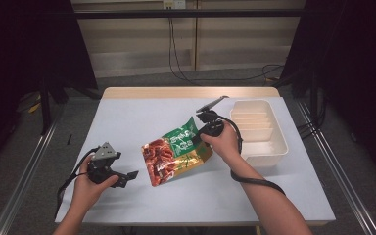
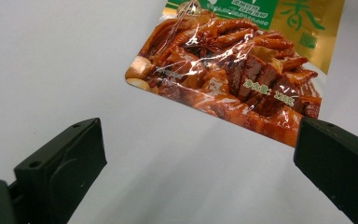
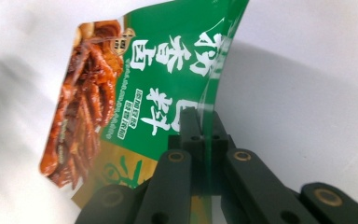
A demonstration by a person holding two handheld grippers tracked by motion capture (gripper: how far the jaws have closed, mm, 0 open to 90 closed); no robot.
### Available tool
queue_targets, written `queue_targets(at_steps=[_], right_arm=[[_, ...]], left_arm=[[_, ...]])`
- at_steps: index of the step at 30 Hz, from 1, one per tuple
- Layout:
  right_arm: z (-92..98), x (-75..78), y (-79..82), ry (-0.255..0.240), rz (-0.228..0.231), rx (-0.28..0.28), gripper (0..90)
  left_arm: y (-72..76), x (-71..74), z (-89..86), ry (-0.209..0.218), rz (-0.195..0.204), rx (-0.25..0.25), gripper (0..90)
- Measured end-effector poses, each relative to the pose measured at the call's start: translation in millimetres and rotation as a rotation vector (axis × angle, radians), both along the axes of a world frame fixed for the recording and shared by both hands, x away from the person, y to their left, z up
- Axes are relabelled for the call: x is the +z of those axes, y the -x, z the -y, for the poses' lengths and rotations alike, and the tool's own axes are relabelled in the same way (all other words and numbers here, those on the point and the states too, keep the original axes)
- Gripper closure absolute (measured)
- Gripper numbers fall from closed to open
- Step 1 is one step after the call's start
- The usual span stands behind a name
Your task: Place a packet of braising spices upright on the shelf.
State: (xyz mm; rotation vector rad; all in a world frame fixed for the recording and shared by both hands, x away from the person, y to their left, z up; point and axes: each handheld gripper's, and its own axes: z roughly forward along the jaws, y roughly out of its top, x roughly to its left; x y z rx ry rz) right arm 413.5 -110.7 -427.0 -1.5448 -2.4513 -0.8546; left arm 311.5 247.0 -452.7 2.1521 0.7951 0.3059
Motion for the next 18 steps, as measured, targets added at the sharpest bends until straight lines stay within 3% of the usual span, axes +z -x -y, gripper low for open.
queue_targets(at_steps=[11,13,18], right_arm=[[2.8,36.4,-1.3,0.017,0.006,0.02,90.0],[1.6,46.4,-1.7,0.048,0.015,0.044,90.0],[-0.2,62.7,-3.7,0.062,0.006,0.057,90.0]], left_arm=[[0.7,0.5,-0.4,0.001,0.003,0.009,1.9],[0.0,0.6,-1.0,0.003,0.005,0.004,1.9],[0.4,1.5,-1.5,0.013,0.007,0.012,1.9]])
